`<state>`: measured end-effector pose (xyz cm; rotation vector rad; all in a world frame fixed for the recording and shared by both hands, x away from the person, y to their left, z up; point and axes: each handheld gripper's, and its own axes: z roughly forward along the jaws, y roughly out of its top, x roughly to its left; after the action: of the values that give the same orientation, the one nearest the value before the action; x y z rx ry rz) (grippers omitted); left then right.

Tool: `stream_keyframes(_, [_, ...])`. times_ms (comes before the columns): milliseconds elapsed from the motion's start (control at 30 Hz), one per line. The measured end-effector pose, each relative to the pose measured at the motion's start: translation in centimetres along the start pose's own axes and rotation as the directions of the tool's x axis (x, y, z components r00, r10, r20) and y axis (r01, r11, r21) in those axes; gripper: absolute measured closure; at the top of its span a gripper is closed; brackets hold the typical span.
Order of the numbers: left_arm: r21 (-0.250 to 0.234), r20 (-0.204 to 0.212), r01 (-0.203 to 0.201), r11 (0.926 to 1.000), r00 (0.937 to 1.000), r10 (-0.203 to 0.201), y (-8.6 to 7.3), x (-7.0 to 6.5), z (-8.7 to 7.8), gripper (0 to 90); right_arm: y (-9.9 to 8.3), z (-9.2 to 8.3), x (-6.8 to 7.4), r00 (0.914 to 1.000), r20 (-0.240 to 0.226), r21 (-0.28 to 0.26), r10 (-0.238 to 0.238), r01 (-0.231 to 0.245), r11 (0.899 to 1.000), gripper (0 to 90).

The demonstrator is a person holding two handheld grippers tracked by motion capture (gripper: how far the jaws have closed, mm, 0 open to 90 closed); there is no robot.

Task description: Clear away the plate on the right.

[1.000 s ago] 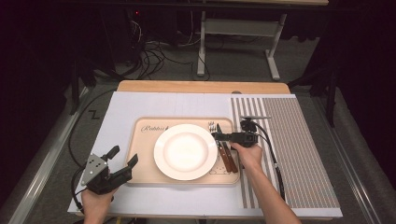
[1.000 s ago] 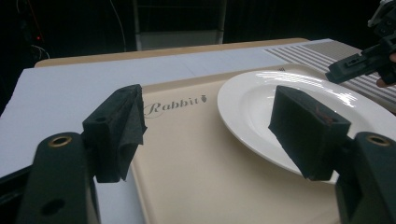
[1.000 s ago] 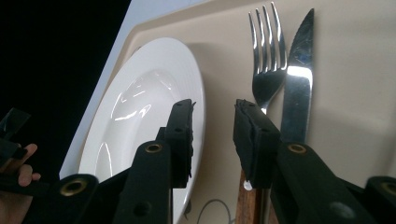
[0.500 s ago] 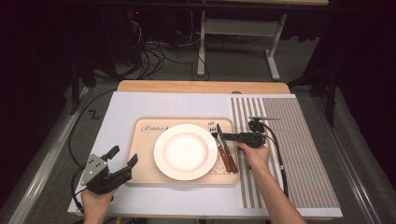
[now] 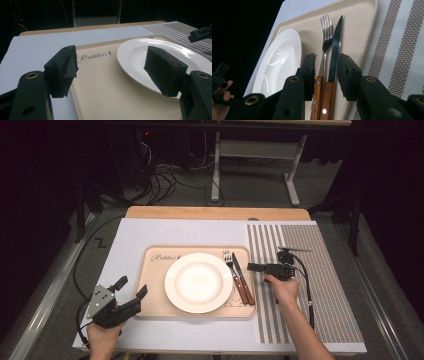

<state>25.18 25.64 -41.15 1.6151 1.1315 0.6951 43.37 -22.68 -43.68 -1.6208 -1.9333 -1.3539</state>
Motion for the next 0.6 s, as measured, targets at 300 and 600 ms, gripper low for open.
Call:
stream_keyframes(300, [-0.003, 0.000, 0.003, 1.0000, 1.0000, -0.003, 0.0, 0.0, 0.0, 27.2, -0.2, -1.1, -0.6, 1.0000, 0.003, -0.017, 0.004, -0.004, 1.000, 69.7])
stream_keyframes(600, [-0.006, -0.006, 0.007, 1.0000, 1.0000, -0.007, 0.0, 0.1, -0.1, 27.2, -0.6, -2.3, -1.0, 1.0000, 0.003, -0.027, -0.003, 0.004, 1.000, 69.4])
